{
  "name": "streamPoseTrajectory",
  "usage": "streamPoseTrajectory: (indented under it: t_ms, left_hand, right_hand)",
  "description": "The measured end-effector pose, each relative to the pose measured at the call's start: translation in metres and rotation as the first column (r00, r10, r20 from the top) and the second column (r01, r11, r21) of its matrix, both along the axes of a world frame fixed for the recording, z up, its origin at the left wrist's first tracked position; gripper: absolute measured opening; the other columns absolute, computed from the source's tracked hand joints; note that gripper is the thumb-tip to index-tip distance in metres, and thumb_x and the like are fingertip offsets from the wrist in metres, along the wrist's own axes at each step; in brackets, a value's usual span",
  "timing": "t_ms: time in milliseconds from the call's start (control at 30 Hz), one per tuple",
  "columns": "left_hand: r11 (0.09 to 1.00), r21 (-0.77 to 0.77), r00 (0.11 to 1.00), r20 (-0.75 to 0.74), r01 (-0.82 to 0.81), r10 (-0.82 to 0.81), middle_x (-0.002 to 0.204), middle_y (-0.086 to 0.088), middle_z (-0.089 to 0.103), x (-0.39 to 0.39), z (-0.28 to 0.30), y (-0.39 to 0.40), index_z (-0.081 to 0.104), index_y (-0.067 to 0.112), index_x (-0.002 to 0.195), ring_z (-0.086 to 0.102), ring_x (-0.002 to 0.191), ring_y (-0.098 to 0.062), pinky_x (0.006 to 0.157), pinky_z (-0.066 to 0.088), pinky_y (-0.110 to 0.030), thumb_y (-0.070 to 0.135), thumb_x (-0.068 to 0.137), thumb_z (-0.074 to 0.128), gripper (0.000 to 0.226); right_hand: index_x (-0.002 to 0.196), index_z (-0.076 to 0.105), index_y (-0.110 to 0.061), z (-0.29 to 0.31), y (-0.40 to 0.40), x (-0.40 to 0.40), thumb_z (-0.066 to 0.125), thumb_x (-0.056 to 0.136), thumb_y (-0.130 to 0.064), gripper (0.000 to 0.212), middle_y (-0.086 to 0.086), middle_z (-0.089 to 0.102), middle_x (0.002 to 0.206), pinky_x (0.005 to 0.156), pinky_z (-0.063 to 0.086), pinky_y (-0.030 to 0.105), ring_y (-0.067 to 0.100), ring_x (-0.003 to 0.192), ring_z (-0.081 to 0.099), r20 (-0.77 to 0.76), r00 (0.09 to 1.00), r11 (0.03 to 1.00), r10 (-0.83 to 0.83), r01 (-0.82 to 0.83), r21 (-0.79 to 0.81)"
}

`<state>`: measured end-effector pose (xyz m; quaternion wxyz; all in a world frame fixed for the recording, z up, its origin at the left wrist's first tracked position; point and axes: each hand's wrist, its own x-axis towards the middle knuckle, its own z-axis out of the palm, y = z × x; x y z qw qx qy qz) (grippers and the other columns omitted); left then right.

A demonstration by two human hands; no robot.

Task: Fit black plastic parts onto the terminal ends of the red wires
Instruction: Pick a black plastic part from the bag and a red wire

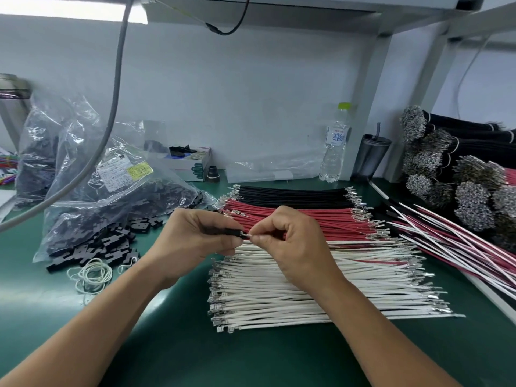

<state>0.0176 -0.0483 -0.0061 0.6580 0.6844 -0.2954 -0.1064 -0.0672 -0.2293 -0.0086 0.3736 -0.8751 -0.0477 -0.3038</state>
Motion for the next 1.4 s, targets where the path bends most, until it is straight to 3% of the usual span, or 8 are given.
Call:
streamPoseTrajectory:
  t_ms: [133, 233, 333, 433, 533, 667, 1133, 1400]
  left_hand:
    - [0.981, 0.135, 0.962, 0.254, -0.141, 0.104, 0.074, -0.004, 0.078, 0.0, -0.004, -0.009, 0.085, 0.022, 0.08, 0.07, 0.063, -0.011, 0.063, 0.057, -0.018, -0.006, 0.073, 0.086, 0.029]
    - [0.986, 0.115, 0.969, 0.231, -0.118, 0.089, 0.077, -0.005, 0.079, 0.001, -0.005, -0.007, 0.085, 0.021, 0.083, 0.072, 0.067, -0.014, 0.067, 0.06, -0.021, -0.007, 0.072, 0.086, 0.03]
    - [0.996, 0.093, 0.989, 0.145, -0.015, 0.001, 0.081, -0.012, 0.079, 0.002, -0.004, 0.0, 0.085, 0.022, 0.085, 0.071, 0.07, -0.022, 0.071, 0.06, -0.032, -0.004, 0.072, 0.086, 0.029]
    - [0.997, 0.077, 0.994, 0.111, -0.001, -0.007, 0.081, -0.014, 0.079, 0.002, -0.004, -0.001, 0.084, 0.02, 0.086, 0.072, 0.069, -0.022, 0.07, 0.061, -0.03, 0.009, 0.067, 0.088, 0.022]
    - [0.999, 0.029, 0.998, 0.056, -0.023, 0.021, 0.08, -0.015, 0.078, 0.001, -0.005, -0.004, 0.084, 0.015, 0.087, 0.073, 0.065, -0.023, 0.065, 0.062, -0.027, 0.015, 0.063, 0.088, 0.024]
    - [0.999, -0.002, 0.999, 0.005, -0.043, 0.043, 0.077, -0.017, 0.077, 0.001, -0.004, -0.002, 0.083, 0.009, 0.085, 0.072, 0.062, -0.019, 0.062, 0.06, -0.022, 0.012, 0.061, 0.087, 0.025]
    - [0.998, 0.065, 0.995, 0.104, -0.007, 0.0, 0.072, -0.014, 0.076, 0.002, -0.002, -0.001, 0.084, 0.019, 0.083, 0.07, 0.06, -0.021, 0.064, 0.06, -0.027, 0.016, 0.065, 0.087, 0.019]
    - [0.99, -0.138, 0.998, -0.069, -0.021, 0.011, 0.085, -0.025, 0.076, 0.008, 0.0, -0.002, 0.082, 0.006, 0.09, 0.072, 0.067, -0.028, 0.067, 0.063, -0.029, 0.01, 0.063, 0.086, 0.027]
  right_hand:
    - [0.088, 0.075, -0.01, -0.001, 0.012, 0.0, 0.072, 0.089, -0.007, 0.005, -0.003, 0.06, 0.083, 0.064, 0.051, 0.035, 0.015, 0.078, 0.056, 0.221, 0.973, 0.882, -0.063, 0.158, -0.444]
    - [0.091, 0.076, -0.009, -0.003, 0.011, 0.001, 0.073, 0.09, -0.01, 0.004, -0.003, 0.061, 0.085, 0.068, 0.051, 0.033, 0.013, 0.081, 0.057, 0.22, 0.974, 0.911, -0.052, 0.136, -0.39]
    - [0.092, 0.078, -0.011, -0.006, 0.008, 0.0, 0.076, 0.087, -0.01, 0.006, -0.006, 0.062, 0.086, 0.072, 0.05, 0.025, 0.006, 0.081, 0.059, 0.1, 0.995, 0.987, 0.009, 0.007, -0.16]
    - [0.091, 0.078, -0.015, -0.003, 0.005, 0.001, 0.078, 0.086, -0.013, 0.005, -0.009, 0.063, 0.085, 0.071, 0.047, 0.016, 0.006, 0.082, 0.061, 0.029, 0.998, 0.997, 0.063, -0.062, -0.042]
    - [0.092, 0.076, -0.021, 0.0, -0.004, -0.001, 0.077, 0.087, -0.024, 0.006, -0.016, 0.059, 0.083, 0.068, 0.044, 0.014, 0.004, 0.078, 0.059, 0.024, 1.0, 0.992, -0.012, 0.015, -0.125]
    - [0.086, 0.072, -0.025, 0.001, -0.007, -0.005, 0.071, 0.091, -0.029, 0.007, -0.015, 0.059, 0.083, 0.068, 0.05, 0.031, 0.004, 0.077, 0.057, 0.021, 0.997, 0.968, -0.081, 0.083, -0.236]
    - [0.088, 0.064, -0.018, -0.004, 0.008, -0.003, 0.065, 0.096, -0.025, 0.01, -0.015, 0.048, 0.088, 0.073, 0.035, 0.02, 0.005, 0.081, 0.045, 0.108, 0.989, 0.915, -0.098, 0.132, -0.381]
    - [0.094, 0.063, -0.025, 0.009, 0.004, 0.0, 0.052, 0.1, -0.041, 0.021, -0.014, 0.055, 0.092, 0.064, 0.042, 0.024, 0.007, 0.082, 0.049, 0.268, 0.944, 0.859, -0.191, 0.293, -0.42]
